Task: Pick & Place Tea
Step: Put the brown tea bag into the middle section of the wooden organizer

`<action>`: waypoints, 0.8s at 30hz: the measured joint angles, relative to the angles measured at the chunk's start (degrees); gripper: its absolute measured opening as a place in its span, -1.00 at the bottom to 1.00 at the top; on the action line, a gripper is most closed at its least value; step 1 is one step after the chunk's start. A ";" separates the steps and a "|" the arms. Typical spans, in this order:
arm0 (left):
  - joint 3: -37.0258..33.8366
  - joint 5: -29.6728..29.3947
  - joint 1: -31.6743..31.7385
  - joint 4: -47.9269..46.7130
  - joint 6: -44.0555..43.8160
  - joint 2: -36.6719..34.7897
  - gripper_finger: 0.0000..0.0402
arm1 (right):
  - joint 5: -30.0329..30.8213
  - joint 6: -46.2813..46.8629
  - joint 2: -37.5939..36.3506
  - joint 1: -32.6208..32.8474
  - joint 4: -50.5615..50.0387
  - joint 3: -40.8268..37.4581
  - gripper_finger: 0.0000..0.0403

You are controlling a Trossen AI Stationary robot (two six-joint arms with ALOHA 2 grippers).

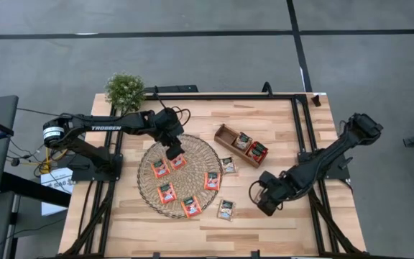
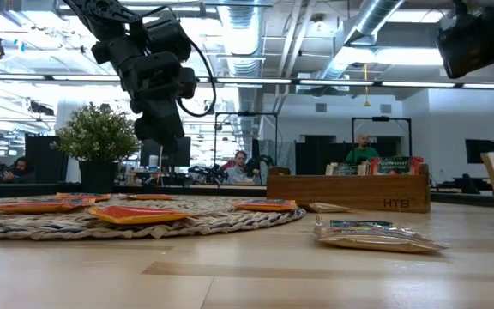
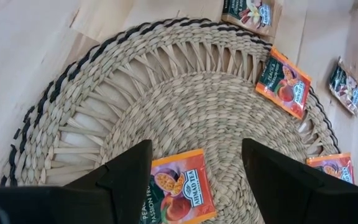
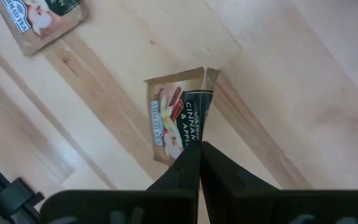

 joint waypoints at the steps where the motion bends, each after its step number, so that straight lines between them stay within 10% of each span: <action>1: 0.00 0.00 0.02 0.23 0.00 0.00 0.20 | 0.00 0.00 -0.47 0.00 -0.17 0.00 -1.00; 13: 0.00 0.00 0.02 1.07 0.02 0.00 0.20 | 3.13 -0.80 -7.93 -2.69 -0.19 0.04 -1.00; 24: 0.00 0.00 0.00 1.10 0.02 0.00 0.20 | 18.18 -22.05 -6.84 -17.66 -11.93 12.10 -1.00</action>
